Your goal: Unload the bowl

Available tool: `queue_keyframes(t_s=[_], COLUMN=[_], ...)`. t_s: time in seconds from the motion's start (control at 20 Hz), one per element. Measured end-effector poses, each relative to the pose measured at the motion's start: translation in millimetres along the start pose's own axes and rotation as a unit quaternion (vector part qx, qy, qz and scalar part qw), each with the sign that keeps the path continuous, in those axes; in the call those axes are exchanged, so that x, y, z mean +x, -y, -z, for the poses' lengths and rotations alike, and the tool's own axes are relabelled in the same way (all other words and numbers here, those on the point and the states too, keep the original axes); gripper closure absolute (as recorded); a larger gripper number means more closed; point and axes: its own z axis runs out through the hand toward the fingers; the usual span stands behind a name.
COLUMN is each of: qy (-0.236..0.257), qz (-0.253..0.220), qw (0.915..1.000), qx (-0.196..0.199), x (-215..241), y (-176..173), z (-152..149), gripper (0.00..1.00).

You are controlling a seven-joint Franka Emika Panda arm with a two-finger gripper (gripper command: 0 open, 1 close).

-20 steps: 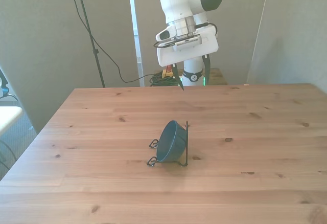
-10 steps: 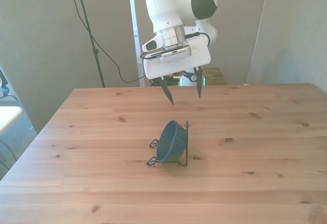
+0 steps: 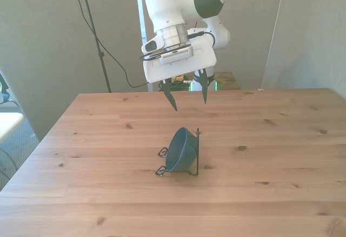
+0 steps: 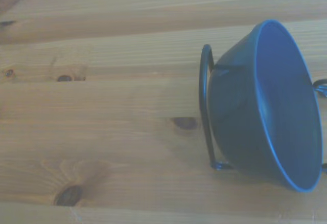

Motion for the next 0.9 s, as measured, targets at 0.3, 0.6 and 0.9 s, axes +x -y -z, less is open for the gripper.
queue_keyframes(t_s=[0.3,0.6,0.9], qy=[0.013,0.047,0.082], qz=[0.004,0.031,0.062], qw=[0.9999,0.9983,0.9945], qx=[0.003,0.016,0.019], x=[31.4,52.5,68.8], y=[-4.6,-4.2,-6.6], z=[-7.7,-13.9,-32.7], gripper=[0.0,0.0,0.0])
